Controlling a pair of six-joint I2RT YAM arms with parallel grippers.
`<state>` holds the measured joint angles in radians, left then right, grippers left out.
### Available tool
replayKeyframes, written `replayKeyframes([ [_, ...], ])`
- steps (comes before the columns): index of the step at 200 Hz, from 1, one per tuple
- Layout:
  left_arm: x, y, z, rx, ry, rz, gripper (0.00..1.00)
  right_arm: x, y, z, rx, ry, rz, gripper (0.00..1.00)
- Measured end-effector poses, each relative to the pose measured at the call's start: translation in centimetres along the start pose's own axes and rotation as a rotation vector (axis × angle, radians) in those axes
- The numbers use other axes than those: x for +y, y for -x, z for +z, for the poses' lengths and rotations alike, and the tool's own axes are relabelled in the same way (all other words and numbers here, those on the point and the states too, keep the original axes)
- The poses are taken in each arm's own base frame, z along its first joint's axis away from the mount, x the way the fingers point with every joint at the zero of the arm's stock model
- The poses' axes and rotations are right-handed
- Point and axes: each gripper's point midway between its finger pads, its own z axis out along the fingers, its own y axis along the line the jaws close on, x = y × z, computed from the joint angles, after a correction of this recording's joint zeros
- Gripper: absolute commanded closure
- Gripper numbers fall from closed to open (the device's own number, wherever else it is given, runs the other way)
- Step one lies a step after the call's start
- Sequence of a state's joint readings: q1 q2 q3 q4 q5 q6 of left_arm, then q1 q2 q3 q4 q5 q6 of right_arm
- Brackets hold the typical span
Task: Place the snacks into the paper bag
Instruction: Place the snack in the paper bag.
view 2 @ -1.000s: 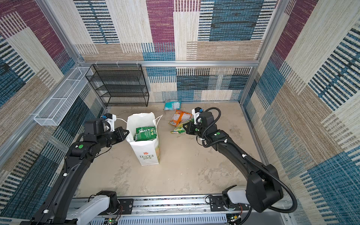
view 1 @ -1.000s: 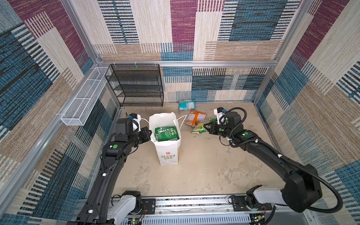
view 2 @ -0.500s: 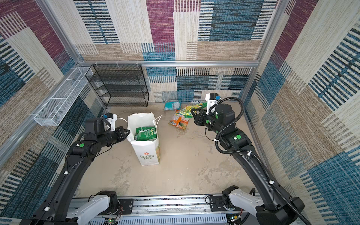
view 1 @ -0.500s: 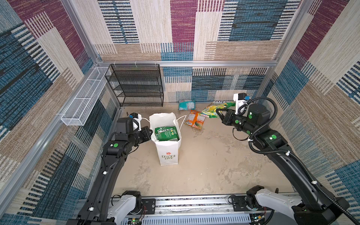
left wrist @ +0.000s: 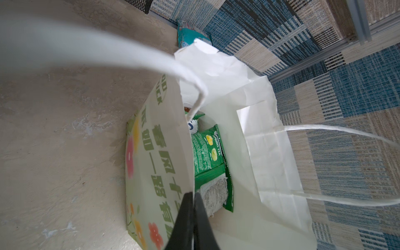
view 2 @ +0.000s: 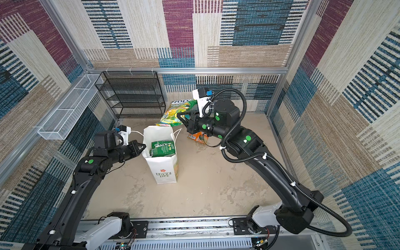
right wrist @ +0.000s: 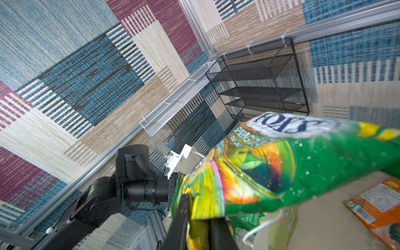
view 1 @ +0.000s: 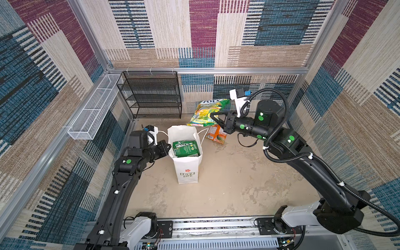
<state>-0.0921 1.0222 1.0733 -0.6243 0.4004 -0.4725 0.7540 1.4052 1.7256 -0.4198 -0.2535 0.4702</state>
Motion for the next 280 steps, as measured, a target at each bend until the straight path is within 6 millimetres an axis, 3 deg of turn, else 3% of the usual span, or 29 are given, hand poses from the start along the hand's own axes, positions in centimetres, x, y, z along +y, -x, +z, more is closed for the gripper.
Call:
replayKeyframes([
  [20, -0.1, -0.1, 0.0, -0.001, -0.007, 0.001, 1.0, -0.6, -1.7, 3.1, 0.05, -0.022, -0.007, 1.0],
  [50, -0.4, -0.2, 0.0, 0.006, -0.024, 0.003, 1.0, -2.2, -6.6, 6.7, 0.189, -0.077, -0.027, 1.0],
  [90, -0.5, -0.2, -0.4, -0.002, -0.028, 0.008, 1.0, -3.0, -11.0, 9.0, 0.307, -0.134, -0.08, 1.0],
  [137, -0.6, -0.2, -0.6, -0.007, -0.028, 0.01, 1.0, -3.5, -14.2, 10.4, 0.388, -0.194, -0.143, 1.0],
  [146, -0.6, -0.2, -0.6, -0.007, -0.028, 0.01, 1.0, -3.7, -14.7, 10.3, 0.4, -0.214, -0.148, 0.96],
  [198, -0.5, -0.2, -0.5, -0.005, -0.027, 0.008, 1.0, -2.7, -15.2, 9.5, 0.408, -0.209, -0.161, 0.69],
  [221, -0.4, -0.3, -0.2, 0.002, -0.025, 0.004, 1.0, -1.7, -14.8, 8.8, 0.401, -0.19, -0.164, 0.65],
  [250, -0.3, -0.3, -0.1, 0.005, -0.023, 0.002, 1.0, -0.5, -13.5, 7.5, 0.368, -0.169, -0.161, 0.61],
  [280, -0.3, -0.2, -0.1, 0.003, -0.022, 0.003, 1.0, 0.7, -10.6, 6.0, 0.297, -0.162, -0.174, 0.4],
])
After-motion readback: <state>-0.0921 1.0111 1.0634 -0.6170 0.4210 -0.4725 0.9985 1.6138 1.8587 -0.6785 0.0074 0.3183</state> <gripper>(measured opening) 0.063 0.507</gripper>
